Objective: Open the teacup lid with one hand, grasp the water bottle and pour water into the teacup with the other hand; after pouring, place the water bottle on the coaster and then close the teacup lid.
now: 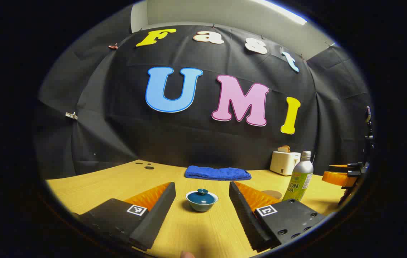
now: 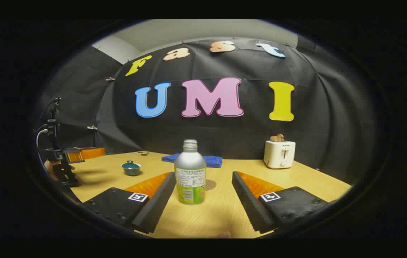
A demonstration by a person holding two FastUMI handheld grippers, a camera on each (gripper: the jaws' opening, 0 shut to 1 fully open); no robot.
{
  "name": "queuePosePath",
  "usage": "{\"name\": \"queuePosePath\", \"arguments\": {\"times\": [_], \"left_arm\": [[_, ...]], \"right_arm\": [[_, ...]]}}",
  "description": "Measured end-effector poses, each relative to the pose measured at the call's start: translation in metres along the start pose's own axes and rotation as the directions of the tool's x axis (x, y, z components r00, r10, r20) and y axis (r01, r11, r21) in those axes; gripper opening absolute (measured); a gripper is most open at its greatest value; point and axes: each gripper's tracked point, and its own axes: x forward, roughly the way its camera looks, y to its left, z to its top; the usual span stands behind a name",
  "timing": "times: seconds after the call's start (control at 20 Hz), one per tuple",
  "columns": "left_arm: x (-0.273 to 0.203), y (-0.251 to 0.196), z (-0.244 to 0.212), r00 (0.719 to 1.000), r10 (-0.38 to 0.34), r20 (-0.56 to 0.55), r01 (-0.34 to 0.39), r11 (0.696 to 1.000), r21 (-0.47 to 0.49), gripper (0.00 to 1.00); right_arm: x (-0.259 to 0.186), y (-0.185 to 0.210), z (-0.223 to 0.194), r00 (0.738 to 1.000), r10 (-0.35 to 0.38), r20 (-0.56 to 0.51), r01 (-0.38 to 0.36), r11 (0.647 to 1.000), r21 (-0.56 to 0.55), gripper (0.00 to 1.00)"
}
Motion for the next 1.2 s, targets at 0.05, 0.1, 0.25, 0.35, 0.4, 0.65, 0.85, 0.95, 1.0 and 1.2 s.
{"name": "queuePosePath", "arguments": {"times": [0.05,0.1,0.25,0.35,0.4,0.65,0.85,0.95,1.0,1.2], "left_arm": [[0.001,-0.001,0.000,1.000,0.001,-0.001,-0.001,1.000,0.004,0.95],[0.000,-0.002,0.001,1.000,0.002,0.002,-0.002,1.000,0.010,0.95],[-0.001,-0.004,0.000,1.000,-0.001,0.008,0.001,1.000,0.023,0.95],[-0.001,-0.005,0.001,1.000,-0.001,0.012,0.001,1.000,0.030,0.95],[-0.001,-0.005,0.001,1.000,-0.001,0.014,0.001,1.000,0.031,0.95],[-0.002,-0.004,0.001,1.000,-0.001,0.016,0.001,1.000,0.024,0.95],[0.002,-0.003,-0.002,1.000,-0.002,0.005,0.002,1.000,0.016,0.95],[0.006,-0.003,-0.004,1.000,-0.013,-0.012,0.013,1.000,0.020,0.95],[0.011,-0.001,-0.005,1.000,-0.011,-0.020,0.011,1.000,0.029,0.95],[0.047,0.004,-0.018,0.998,-0.009,-0.070,0.013,0.998,0.057,0.95]], "right_arm": [[0.000,0.001,0.001,1.000,0.003,0.000,-0.003,1.000,0.007,0.97],[0.001,0.002,0.001,1.000,0.006,0.000,-0.006,1.000,0.011,0.97],[0.000,0.003,0.001,1.000,0.005,-0.002,-0.005,1.000,0.005,0.97],[0.000,0.005,0.000,1.000,0.010,-0.002,-0.010,1.000,0.013,0.98],[0.000,0.006,-0.001,1.000,0.011,-0.004,-0.011,1.000,0.014,0.98],[0.003,0.008,-0.007,1.000,0.017,-0.019,-0.017,1.000,0.023,0.98],[0.006,0.011,-0.006,1.000,0.023,-0.018,-0.023,1.000,0.020,0.98],[0.009,0.013,-0.008,0.999,0.029,-0.022,-0.028,0.999,0.015,0.97],[0.011,0.014,-0.010,0.999,0.030,-0.026,-0.030,0.999,0.011,0.98],[0.018,0.017,-0.013,0.999,0.040,-0.037,-0.039,0.999,0.017,0.98]]}}
